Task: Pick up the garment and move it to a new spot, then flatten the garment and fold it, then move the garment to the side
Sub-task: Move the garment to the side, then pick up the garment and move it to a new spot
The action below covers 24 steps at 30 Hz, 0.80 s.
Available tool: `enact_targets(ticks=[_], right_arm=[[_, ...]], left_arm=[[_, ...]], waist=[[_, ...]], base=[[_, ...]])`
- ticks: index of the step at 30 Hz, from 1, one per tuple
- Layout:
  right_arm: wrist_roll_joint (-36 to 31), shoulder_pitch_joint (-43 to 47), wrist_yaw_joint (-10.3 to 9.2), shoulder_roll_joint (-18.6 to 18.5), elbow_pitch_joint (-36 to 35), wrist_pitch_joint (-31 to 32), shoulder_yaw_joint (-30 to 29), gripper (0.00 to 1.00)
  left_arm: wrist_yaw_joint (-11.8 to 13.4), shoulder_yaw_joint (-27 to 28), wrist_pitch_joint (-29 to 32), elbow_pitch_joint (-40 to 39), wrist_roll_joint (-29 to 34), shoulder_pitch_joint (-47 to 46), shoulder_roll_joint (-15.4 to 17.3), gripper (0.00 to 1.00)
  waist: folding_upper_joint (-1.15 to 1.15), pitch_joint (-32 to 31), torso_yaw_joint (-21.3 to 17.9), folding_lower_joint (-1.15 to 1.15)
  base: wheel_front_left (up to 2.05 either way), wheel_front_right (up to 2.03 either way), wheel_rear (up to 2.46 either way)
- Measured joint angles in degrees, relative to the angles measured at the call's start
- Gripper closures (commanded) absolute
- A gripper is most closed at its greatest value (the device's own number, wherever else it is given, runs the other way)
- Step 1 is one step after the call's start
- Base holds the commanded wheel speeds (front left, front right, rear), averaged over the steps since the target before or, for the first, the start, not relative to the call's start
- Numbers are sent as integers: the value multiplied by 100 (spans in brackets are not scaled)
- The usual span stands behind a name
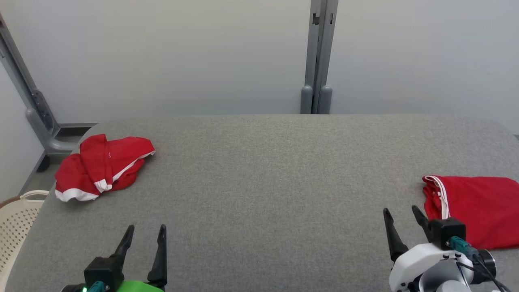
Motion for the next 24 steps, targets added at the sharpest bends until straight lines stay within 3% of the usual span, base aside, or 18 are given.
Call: enact_targets(ticks=[5,8,13,24], right_arm=[[-104,325,0,42,-185,147,-98,0],[-26,419,0,43,-212,188,-134,0],[165,519,0,47,-197,211,-149,0],[322,558,0,49,-135,198,-123,0]], left_arm=[[211,244,-16,-77,13,209,4,0],[191,324,-16,-74,2,269,13,0],[-253,227,-15,32,-140,270,31,0],[-582,570,-16,-67,13,339,-88,0]], waist=[[0,-28,-24,0],[0,-37,-26,0],[0,-33,-25,0],[0,5,-42,0]], base=[[0,0,0],[0,0,0],[0,0,0],[0,0,0]])
